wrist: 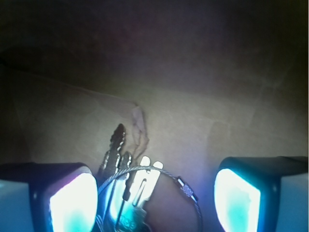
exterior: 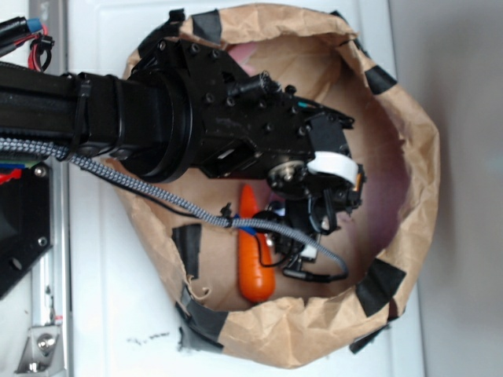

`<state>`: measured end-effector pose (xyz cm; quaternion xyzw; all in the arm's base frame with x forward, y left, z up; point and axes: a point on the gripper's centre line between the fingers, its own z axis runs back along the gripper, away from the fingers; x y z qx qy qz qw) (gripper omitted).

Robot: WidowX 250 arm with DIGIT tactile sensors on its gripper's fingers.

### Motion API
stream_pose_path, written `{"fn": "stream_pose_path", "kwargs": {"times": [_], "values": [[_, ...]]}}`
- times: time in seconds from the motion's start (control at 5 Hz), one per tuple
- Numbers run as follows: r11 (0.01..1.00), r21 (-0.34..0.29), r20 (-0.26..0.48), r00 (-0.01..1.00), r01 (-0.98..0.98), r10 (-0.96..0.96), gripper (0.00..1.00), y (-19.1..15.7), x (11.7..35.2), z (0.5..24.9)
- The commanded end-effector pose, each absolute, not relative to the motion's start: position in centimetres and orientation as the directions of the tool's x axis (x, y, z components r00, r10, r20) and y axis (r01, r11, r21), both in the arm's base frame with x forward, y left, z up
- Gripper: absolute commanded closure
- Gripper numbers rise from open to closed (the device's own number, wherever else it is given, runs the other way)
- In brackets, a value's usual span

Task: Grab the silver keys.

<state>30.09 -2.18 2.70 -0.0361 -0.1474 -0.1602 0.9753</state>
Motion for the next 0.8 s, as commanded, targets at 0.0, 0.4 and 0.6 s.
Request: {"fn": "stream_pose_path", "kwargs": {"times": [0.0, 0.4, 0.6], "values": [[0.912, 0.089, 0.231, 0.883, 0.399, -0.409, 0.0, -2.5, 28.4, 0.2], [0.894, 0.063, 0.199, 0.872, 0.444, -0.447, 0.0, -2.1, 26.4, 0.6], [0.899, 0.05, 0.195, 0.878, 0.436, -0.437, 0.0, -2.2, 26.7, 0.9]]}}
